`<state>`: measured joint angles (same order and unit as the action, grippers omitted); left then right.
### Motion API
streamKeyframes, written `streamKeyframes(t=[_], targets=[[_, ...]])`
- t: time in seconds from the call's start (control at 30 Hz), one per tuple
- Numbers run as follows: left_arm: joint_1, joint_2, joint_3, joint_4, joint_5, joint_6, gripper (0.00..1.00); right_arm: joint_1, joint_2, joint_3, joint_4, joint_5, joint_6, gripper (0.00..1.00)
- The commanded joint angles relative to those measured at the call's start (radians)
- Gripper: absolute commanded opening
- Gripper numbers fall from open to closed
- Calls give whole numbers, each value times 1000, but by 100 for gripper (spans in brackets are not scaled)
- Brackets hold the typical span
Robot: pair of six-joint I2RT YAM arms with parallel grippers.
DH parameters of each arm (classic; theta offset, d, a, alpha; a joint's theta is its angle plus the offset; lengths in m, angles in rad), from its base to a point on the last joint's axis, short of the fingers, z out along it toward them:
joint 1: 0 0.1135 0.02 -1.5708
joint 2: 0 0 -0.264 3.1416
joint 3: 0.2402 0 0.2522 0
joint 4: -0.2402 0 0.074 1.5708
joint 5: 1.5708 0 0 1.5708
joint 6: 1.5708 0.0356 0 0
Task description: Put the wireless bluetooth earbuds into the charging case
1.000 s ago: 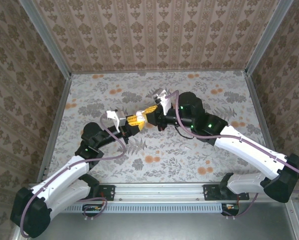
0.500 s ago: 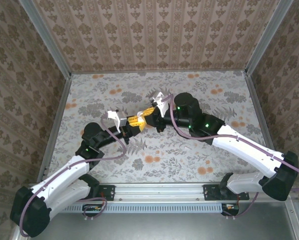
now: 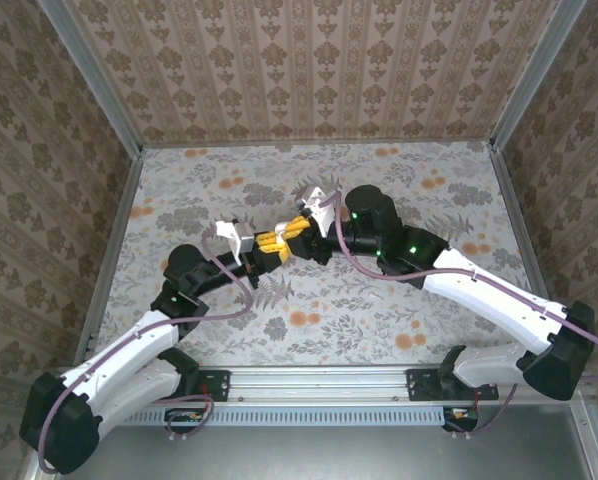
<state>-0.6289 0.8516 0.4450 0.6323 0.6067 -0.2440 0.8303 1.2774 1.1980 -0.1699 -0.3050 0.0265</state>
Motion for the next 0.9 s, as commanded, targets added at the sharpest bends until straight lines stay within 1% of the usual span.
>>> streamKeyframes(t=[0.0,0.07,0.17,0.3,0.43,0.57,0.67,0.77,0.87], targets=[[-5,-6,43,44,7,-4,0,4,9,29,-58,-21,7,30],[-5,-6,41,44,7,-3,0,4,4,33,-57,-12,16,32],[-5,-8,37,41,5,0,0,2,-7,41,-59,5,41,39],[-5,-16,29,21,-3,14,0,-10,-44,60,-66,25,94,43],[-4,-26,14,14,-21,31,0,-43,-95,79,-97,76,153,47],[-5,-29,12,-2,-31,49,0,-105,-129,84,-164,108,215,49],[-5,-27,15,-21,-34,65,0,-166,-126,82,-249,138,257,50],[-5,-22,20,-45,-32,80,0,-243,-89,73,-357,158,329,50],[-5,-12,23,-54,-34,84,0,-314,-36,28,-445,144,398,51]])
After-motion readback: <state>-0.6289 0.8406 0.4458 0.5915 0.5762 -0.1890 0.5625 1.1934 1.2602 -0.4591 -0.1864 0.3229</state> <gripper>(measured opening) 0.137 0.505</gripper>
